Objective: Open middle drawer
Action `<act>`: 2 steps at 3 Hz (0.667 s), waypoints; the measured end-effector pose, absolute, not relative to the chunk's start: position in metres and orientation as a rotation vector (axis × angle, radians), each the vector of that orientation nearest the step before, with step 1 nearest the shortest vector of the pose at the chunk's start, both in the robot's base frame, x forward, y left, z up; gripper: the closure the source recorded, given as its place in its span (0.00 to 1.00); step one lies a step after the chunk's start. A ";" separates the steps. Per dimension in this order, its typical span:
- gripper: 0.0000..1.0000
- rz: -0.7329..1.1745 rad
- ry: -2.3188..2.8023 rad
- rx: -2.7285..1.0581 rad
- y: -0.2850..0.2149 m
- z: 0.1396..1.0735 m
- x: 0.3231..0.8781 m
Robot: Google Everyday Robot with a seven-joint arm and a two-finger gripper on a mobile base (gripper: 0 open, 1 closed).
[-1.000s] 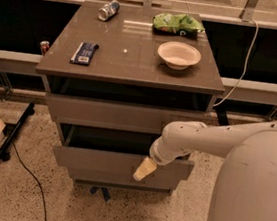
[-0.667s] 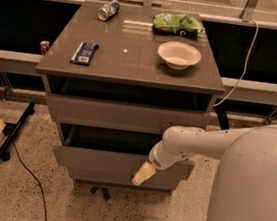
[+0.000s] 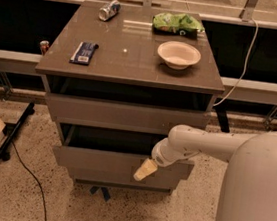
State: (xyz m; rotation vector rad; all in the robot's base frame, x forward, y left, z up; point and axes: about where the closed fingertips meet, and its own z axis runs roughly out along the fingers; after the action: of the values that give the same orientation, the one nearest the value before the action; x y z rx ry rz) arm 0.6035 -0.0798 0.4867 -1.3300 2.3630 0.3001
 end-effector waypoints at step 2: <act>0.00 0.441 2.328 -1.307 -0.076 0.460 0.628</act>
Offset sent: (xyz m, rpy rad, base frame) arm 0.0361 0.0018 -0.0407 0.1541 0.0483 0.0166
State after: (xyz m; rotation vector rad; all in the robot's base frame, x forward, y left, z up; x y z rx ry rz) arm 0.6283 -0.0765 0.4601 -1.3069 2.3279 0.4413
